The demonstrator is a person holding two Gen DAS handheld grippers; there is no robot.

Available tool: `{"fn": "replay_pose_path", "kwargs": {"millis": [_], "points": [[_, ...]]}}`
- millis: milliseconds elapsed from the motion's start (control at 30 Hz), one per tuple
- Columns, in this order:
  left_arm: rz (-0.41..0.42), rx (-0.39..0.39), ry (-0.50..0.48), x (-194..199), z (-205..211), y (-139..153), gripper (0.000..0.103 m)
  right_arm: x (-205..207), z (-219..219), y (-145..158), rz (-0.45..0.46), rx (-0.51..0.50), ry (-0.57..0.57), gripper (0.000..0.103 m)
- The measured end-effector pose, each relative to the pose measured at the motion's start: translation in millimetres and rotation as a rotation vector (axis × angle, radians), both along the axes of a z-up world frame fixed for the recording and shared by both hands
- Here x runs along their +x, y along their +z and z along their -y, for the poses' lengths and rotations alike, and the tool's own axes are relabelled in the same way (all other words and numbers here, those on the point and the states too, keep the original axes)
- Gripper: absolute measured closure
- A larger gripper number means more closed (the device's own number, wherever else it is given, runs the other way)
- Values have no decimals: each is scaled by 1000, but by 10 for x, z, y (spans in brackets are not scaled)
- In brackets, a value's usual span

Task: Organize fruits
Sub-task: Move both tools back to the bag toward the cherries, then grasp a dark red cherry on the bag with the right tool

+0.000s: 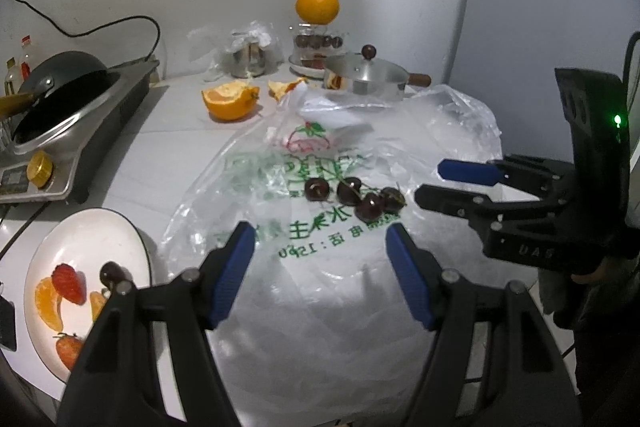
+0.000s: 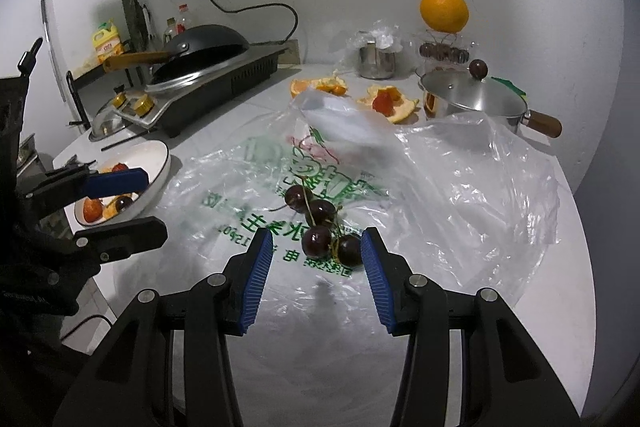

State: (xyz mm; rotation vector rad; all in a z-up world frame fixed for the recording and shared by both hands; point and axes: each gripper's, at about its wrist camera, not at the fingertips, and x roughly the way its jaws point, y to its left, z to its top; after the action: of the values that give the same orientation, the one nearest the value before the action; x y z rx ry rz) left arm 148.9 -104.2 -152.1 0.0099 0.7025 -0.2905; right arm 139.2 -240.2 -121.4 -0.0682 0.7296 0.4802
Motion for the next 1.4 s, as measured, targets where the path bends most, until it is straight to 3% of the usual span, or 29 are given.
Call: {"fn": "replay_pose_path", "kwargs": {"millis": [467, 800, 1400], "points": [[-53, -10, 37, 263, 151, -226, 34, 249, 12, -280, -28, -71, 85, 54], [-89, -30, 46, 453, 179, -391, 34, 411, -101, -464, -47, -180, 130, 56], [-104, -26, 32, 536, 293, -437, 34, 485, -79, -518, -87, -184, 176, 68]]}}
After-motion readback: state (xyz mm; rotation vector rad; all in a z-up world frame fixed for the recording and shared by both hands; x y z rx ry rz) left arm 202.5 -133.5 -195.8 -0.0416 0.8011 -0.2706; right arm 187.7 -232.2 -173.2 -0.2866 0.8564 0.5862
